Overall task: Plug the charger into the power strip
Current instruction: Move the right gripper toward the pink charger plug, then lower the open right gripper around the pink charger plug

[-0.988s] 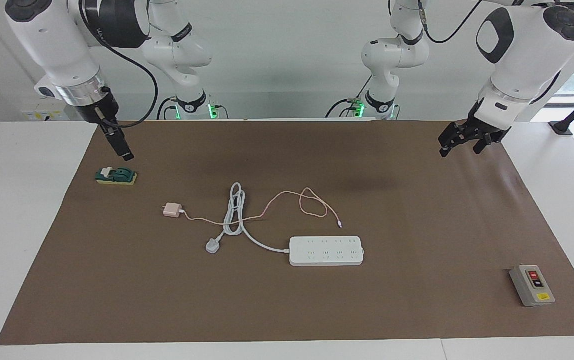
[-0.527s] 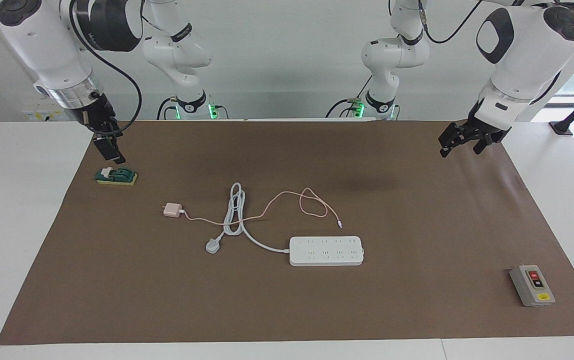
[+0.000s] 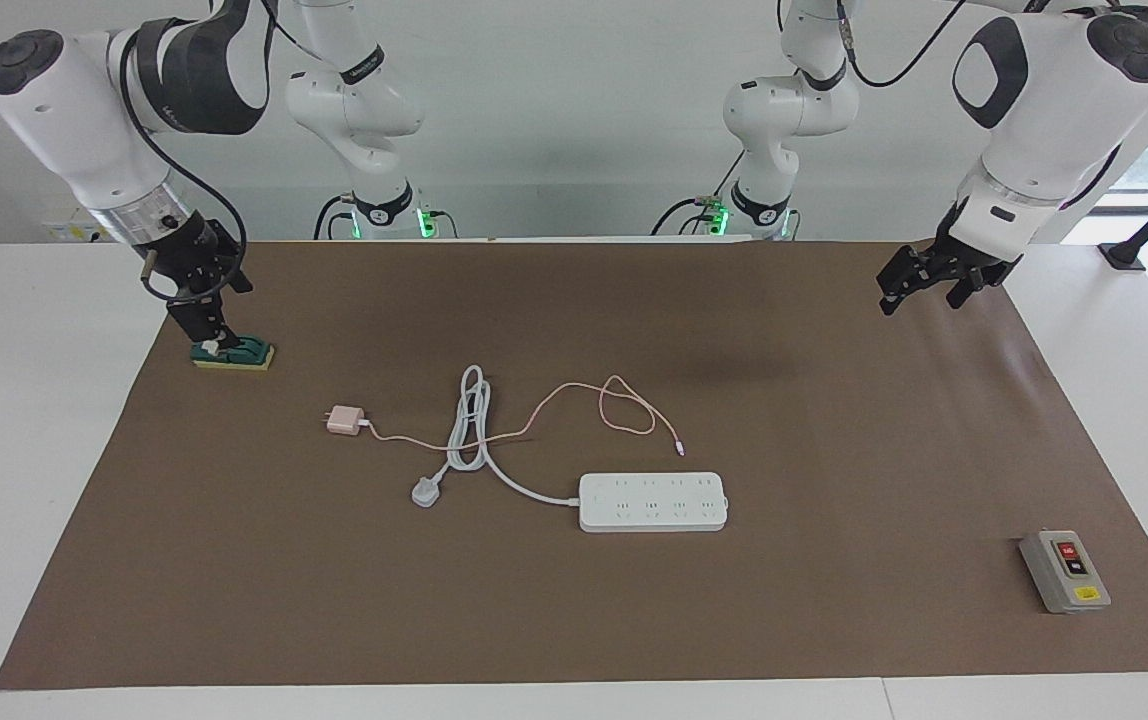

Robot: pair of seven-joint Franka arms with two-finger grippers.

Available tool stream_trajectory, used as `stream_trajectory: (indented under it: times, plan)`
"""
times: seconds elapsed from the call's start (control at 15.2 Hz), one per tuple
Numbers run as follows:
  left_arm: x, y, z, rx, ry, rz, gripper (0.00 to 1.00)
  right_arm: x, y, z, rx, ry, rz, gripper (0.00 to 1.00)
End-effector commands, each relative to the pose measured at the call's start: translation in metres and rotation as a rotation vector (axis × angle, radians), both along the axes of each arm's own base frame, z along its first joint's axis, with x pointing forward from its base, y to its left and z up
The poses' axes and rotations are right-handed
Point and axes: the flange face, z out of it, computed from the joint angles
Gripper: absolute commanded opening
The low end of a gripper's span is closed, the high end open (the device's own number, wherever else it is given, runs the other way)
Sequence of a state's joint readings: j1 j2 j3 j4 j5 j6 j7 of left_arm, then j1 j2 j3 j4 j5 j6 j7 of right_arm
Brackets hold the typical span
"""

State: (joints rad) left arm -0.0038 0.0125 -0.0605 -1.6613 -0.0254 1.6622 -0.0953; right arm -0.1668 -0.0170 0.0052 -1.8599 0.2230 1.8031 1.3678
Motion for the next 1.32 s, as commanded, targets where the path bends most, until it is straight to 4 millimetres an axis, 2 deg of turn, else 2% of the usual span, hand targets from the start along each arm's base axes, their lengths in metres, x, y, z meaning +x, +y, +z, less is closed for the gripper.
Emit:
stream_trajectory:
  times: [0.0, 0.13, 0.26, 0.59, 0.86, 1.05, 1.25]
  plan:
    - [-0.007, 0.003, 0.001, -0.007, -0.004, 0.004, 1.0, 0.008, -0.015, -0.013, 0.086, -0.015, -0.114, 1.0]
    - [-0.007, 0.003, 0.001, -0.007, -0.004, 0.004, 1.0, 0.011, -0.023, -0.019, 0.131, -0.024, -0.147, 1.0]
    - [-0.007, 0.003, 0.001, -0.007, -0.004, 0.004, 1.0, 0.019, -0.026, -0.037, 0.153, -0.019, -0.143, 1.0]
    - [-0.007, 0.003, 0.001, -0.007, -0.004, 0.004, 1.0, 0.024, -0.029, -0.072, 0.208, 0.029, -0.152, 1.0]
    - [-0.007, 0.003, 0.001, -0.007, -0.004, 0.004, 1.0, 0.022, -0.029, -0.097, 0.22, 0.03, -0.033, 1.0]
    - [-0.007, 0.003, 0.001, -0.007, -0.004, 0.004, 1.0, 0.03, -0.032, -0.125, 0.221, 0.049, -0.026, 1.0]
    - [-0.007, 0.003, 0.001, -0.007, -0.004, 0.004, 1.0, 0.04, -0.028, -0.144, 0.21, 0.024, 0.024, 1.0]
